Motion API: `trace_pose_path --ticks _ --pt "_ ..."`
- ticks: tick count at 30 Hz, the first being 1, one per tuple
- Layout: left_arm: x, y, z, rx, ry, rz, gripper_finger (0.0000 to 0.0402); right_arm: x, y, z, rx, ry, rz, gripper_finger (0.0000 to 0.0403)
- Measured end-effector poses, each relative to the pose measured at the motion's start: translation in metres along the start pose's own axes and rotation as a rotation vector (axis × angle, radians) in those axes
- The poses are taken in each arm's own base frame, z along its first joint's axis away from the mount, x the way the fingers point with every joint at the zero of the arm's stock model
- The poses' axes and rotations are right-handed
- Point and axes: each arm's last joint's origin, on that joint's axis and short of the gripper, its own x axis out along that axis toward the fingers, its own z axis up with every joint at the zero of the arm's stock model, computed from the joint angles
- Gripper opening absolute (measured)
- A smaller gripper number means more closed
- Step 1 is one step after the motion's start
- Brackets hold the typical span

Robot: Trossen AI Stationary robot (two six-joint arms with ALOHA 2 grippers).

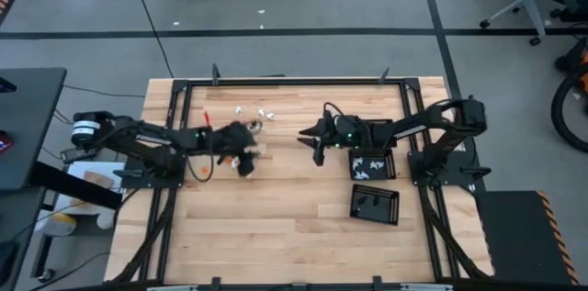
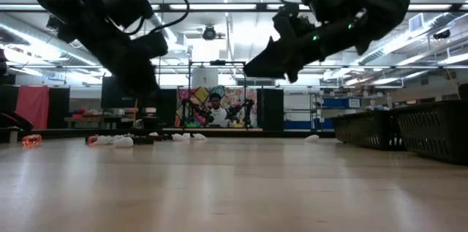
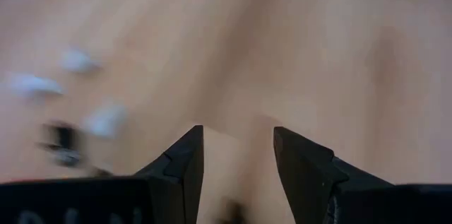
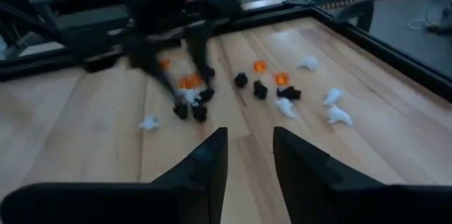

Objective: Sort Halloween decoration
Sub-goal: Put the black skeleton toy into the bottom black bin

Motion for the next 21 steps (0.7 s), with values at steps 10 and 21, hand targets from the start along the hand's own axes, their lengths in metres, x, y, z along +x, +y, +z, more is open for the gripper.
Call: trace_pose_path --ticks 10,21 --pt "-0.01 -0.037 -0.025 0.117 0.135 -0.01 0.0157 0.021 0.001 -0.032 -0.031 0.05 0.02 0.0119" --pt "0.001 -0.023 -0.026 0.2 0.144 0.169 0.0157 0.022 0.003 -0.03 -0.027 0.036 0.075 0.0119"
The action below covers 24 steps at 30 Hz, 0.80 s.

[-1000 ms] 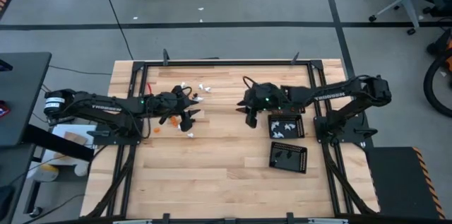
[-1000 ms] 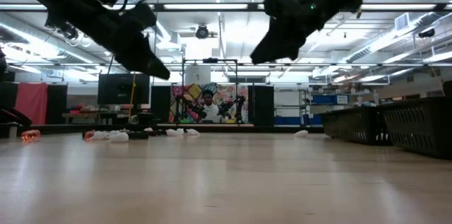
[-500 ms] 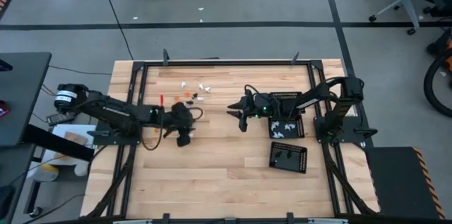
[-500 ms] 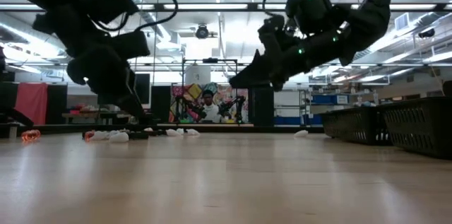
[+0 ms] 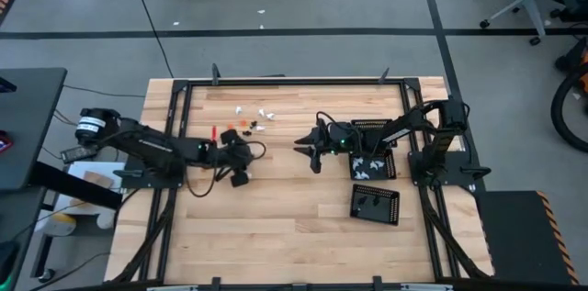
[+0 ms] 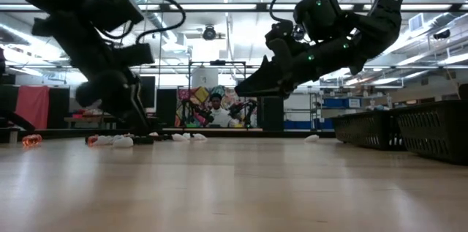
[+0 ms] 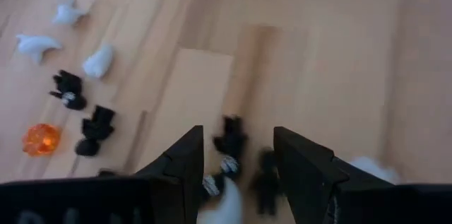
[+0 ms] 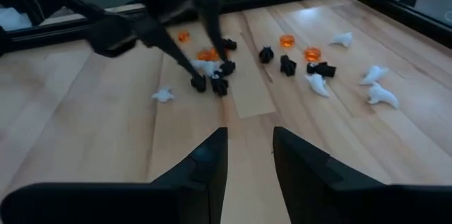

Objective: Sort Halloween decoration
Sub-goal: Put the black skeleton toy into the bottom black bin

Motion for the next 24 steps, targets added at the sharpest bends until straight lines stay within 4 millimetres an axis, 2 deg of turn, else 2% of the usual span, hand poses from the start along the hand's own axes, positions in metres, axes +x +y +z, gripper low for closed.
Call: trace_pose_path --ticks 8,12,17,24 --pt "0.024 0.011 -0.005 -0.002 0.084 -0.001 0.0155 0.0 0.0 0.0 0.0 -0.003 0.015 0.0119" --pt "0.027 0.011 -0.007 0.004 0.104 -0.01 0.014 0.0 0.0 0.0 -0.002 -0.002 0.015 0.0119" --pt "0.027 0.009 -0.007 0.015 0.104 -0.02 0.0107 0.0 0.001 0.0 -0.003 -0.002 0.021 0.0119" --pt "0.025 0.005 -0.006 0.042 0.086 -0.035 0.0036 0.0 0.001 0.0 -0.003 0.007 0.02 0.0119"
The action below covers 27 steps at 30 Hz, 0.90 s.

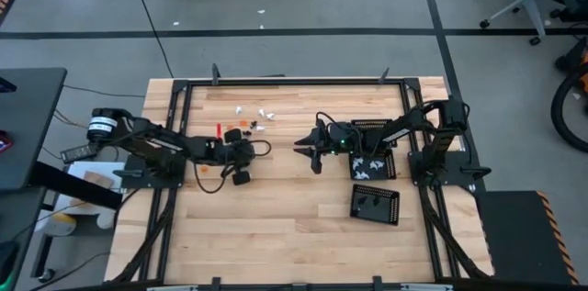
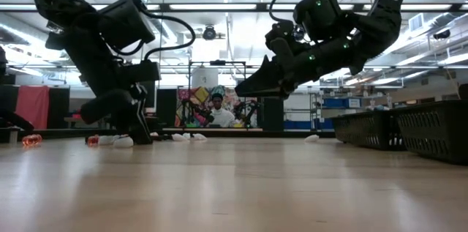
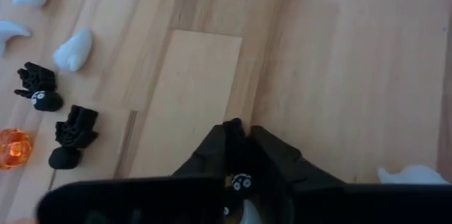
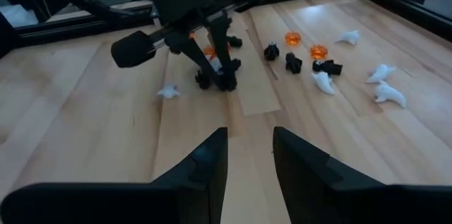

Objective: Sort Halloween decoration
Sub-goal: Put the black skeleton toy into the bottom black bin

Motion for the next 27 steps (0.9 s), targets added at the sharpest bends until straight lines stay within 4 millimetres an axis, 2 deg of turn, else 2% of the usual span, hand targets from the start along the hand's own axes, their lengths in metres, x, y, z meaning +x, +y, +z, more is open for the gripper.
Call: trace_pose_path --ticks 4,9,15,22,27 --pt "-0.001 0.0 0.001 -0.003 -0.014 -0.002 0.0014 -0.008 -0.001 0.011 -0.006 0.004 -0.008 0.0119" --pt "-0.003 0.0 0.005 -0.009 -0.028 -0.016 0.0016 -0.025 -0.002 0.027 -0.019 0.025 -0.026 0.0119" --pt "-0.01 -0.001 0.029 -0.026 -0.113 -0.039 0.0018 -0.038 0.0 0.038 -0.051 0.044 -0.05 0.0119" --pt "-0.019 -0.004 0.06 -0.062 -0.372 -0.155 0.0018 -0.069 -0.001 0.051 -0.064 0.128 -0.182 0.0119" --pt "-0.018 -0.005 0.075 -0.091 -0.537 -0.177 0.0018 -0.095 -0.002 0.072 -0.117 0.055 -0.32 0.0119"
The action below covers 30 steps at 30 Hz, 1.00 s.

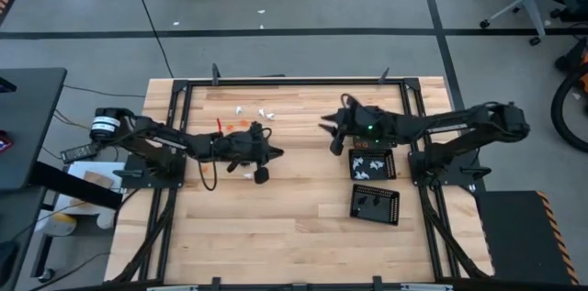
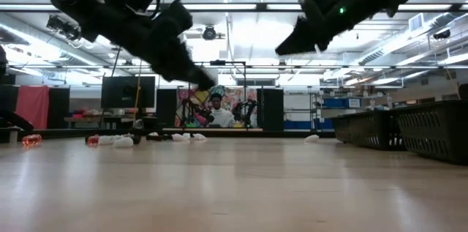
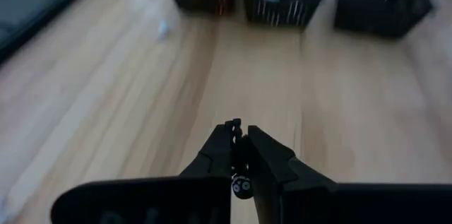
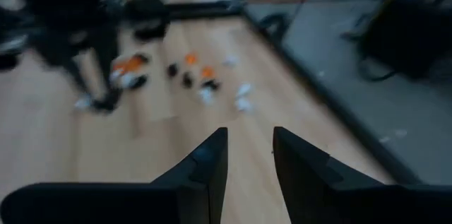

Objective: Sort Halloween decoration
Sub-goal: Put the black skeleton toy into the bottom black bin

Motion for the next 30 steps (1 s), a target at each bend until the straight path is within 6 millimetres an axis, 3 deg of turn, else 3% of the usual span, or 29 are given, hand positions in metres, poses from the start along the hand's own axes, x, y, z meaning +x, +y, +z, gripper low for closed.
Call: trace_pose_path --ticks 7,13,20,30 --pt "0.035 -0.012 0.027 0.023 -0.054 -0.061 0.0018 -0.024 -0.012 0.004 0.003 -0.076 -0.065 0.0119" --pt "0.086 -0.027 0.056 0.049 -0.107 -0.162 0.0018 -0.055 -0.028 0.016 -0.002 -0.147 -0.228 0.0119" --pt "0.137 -0.046 0.084 0.084 -0.172 -0.357 0.0018 -0.096 -0.04 0.024 0.029 -0.217 -0.299 0.0119" --pt "0.197 -0.065 0.096 0.087 -0.217 -0.523 0.0018 -0.103 -0.043 0.024 0.056 -0.228 -0.293 0.0119"
